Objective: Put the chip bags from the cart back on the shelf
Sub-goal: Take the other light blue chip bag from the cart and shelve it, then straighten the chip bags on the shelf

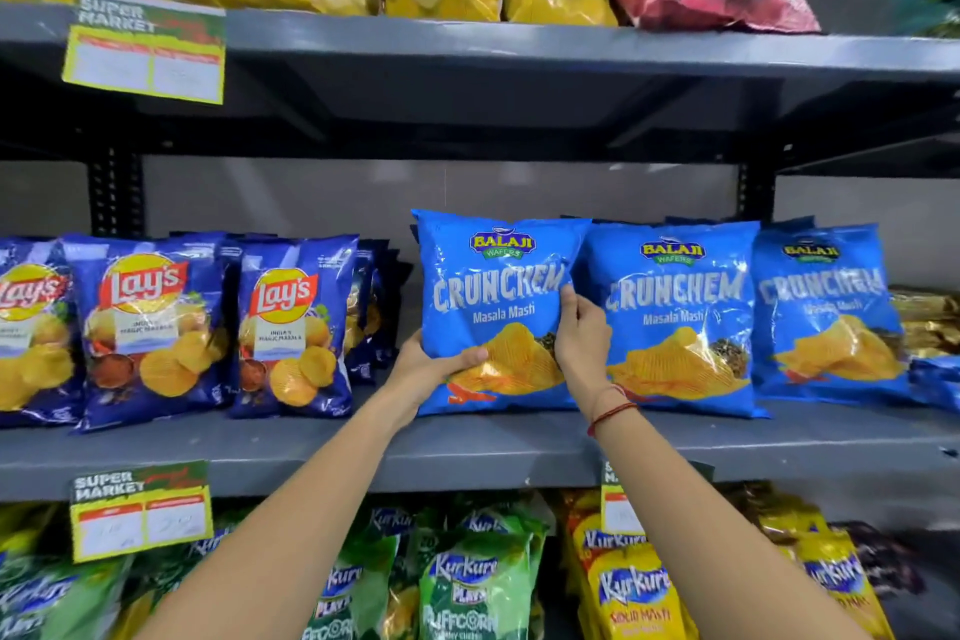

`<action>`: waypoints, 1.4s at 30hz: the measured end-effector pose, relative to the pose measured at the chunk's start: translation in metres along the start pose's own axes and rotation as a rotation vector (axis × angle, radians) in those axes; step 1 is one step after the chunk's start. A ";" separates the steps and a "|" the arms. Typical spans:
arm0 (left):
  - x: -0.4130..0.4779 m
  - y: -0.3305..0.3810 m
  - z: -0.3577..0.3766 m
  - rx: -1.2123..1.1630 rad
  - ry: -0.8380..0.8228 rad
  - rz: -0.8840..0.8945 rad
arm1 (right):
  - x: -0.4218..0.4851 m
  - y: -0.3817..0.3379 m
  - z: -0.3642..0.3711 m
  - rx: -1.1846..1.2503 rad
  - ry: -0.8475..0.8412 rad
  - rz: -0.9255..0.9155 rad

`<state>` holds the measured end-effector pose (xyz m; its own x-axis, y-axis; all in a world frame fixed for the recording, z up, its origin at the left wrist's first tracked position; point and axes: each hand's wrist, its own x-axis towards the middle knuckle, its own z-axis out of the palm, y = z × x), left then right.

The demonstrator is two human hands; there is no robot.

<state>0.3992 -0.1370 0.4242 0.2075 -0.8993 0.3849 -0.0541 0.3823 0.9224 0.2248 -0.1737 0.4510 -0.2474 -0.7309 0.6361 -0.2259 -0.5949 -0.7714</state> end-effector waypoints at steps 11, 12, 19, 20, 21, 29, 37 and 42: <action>0.015 -0.008 -0.003 0.054 -0.058 -0.082 | 0.007 0.016 0.016 -0.053 0.009 0.018; 0.013 -0.007 -0.002 0.067 -0.061 -0.092 | 0.006 0.017 0.015 -0.059 0.001 0.020; -0.008 -0.001 -0.007 0.447 0.088 -0.020 | -0.014 0.005 0.003 -0.033 -0.006 -0.048; -0.015 0.000 -0.009 0.508 0.125 0.021 | -0.019 0.000 0.002 -0.057 0.030 -0.103; -0.024 0.003 -0.013 0.534 0.157 0.073 | -0.023 -0.004 0.002 -0.111 0.080 -0.167; -0.104 0.016 -0.083 0.936 0.340 0.423 | -0.058 -0.042 0.037 -0.020 -0.120 -0.324; -0.140 0.008 -0.141 1.306 0.388 0.173 | -0.098 -0.052 0.116 -0.018 -0.700 -0.105; -0.148 0.005 -0.146 1.373 0.357 0.256 | -0.108 -0.045 0.152 -0.060 -0.796 -0.016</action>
<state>0.5109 0.0287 0.3672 0.2660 -0.6594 0.7032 -0.9637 -0.1653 0.2095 0.4049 -0.1184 0.4146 0.4979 -0.7555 0.4258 -0.2793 -0.6045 -0.7460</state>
